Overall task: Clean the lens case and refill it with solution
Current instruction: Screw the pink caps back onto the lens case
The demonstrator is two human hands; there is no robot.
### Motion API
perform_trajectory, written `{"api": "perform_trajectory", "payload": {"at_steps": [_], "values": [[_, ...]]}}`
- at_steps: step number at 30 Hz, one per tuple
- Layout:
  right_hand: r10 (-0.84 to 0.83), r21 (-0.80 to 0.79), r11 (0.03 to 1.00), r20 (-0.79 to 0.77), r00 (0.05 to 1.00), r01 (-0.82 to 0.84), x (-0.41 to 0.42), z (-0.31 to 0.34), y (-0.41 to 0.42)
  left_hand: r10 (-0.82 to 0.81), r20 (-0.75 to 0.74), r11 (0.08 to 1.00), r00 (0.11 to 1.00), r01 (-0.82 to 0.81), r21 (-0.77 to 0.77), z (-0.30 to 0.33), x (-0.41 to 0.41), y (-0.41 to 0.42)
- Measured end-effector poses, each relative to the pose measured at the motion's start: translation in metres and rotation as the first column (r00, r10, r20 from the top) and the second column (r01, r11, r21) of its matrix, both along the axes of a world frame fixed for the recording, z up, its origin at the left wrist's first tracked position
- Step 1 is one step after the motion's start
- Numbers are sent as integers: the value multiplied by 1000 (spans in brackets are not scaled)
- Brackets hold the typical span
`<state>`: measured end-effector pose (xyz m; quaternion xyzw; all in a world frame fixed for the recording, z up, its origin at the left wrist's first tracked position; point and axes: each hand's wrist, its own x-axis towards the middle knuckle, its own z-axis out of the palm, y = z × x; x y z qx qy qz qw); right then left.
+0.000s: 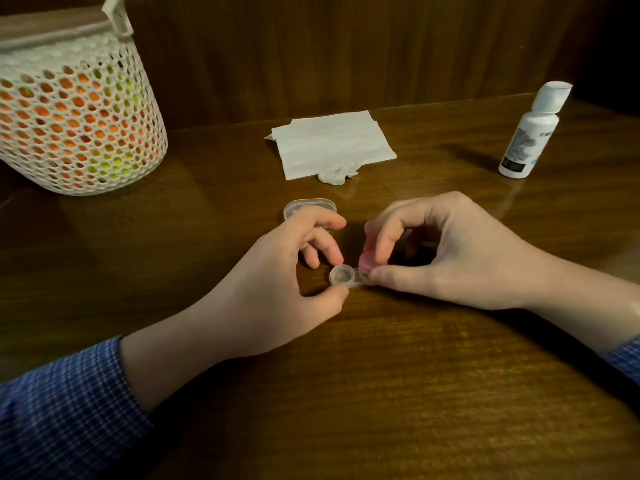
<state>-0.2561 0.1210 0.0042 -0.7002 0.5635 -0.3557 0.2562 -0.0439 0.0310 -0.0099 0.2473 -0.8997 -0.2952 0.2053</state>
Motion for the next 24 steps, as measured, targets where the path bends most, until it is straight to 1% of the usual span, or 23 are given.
{"api": "perform_trajectory", "payload": {"at_steps": [5,14,24], "values": [[-1,23,1000,-67,998,2,0,-2,-2,-2,-13,1000,1000,3,15,1,0,0],[16,26,1000,-82,996,-14,1,-2,-2,-8,-16,1000,1000,8,20,2,-1,1],[27,40,999,-102,994,-23,1,-1,-2,1,-16,1000,1000,-1,-8,2,-1,1]]}}
